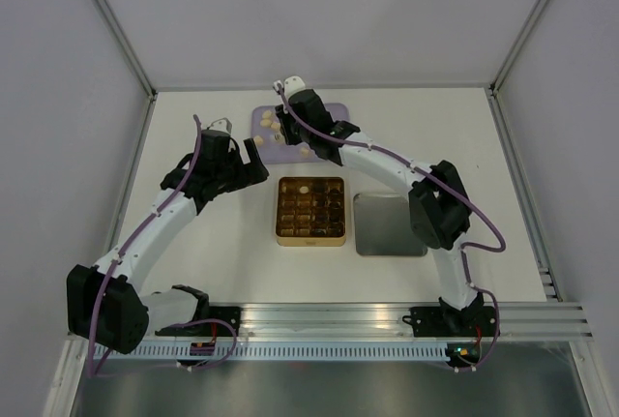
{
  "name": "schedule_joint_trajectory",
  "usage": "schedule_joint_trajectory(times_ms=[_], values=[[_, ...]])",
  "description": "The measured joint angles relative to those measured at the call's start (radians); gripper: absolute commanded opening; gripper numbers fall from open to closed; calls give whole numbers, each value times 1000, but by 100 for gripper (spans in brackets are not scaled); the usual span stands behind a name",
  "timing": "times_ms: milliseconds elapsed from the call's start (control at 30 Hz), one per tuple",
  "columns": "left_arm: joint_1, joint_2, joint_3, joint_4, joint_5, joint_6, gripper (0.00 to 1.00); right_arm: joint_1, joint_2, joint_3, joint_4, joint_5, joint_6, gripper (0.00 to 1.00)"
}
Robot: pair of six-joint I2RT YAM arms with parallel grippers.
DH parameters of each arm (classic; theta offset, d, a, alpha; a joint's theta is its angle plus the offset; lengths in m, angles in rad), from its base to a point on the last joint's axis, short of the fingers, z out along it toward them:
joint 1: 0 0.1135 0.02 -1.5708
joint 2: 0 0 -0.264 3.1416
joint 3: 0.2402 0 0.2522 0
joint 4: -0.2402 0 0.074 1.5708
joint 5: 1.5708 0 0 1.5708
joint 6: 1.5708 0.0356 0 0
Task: Pack the chocolate
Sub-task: Pick up the fake chocolate from the plate, then place the fake chocolate in the packing box.
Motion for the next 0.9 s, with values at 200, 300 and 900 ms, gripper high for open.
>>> schedule_joint_trajectory(times_ms=[200,300,900], values=[[0,0,0,0,5,0,100,2,-195,-238,15,-2,8,2],[0,0,0,0,6,-5,100,8,-320,-350,19,-3,9,3],[0,-40,-79,27,52,-39,100,114,-620,-625,7,-31,47,3]])
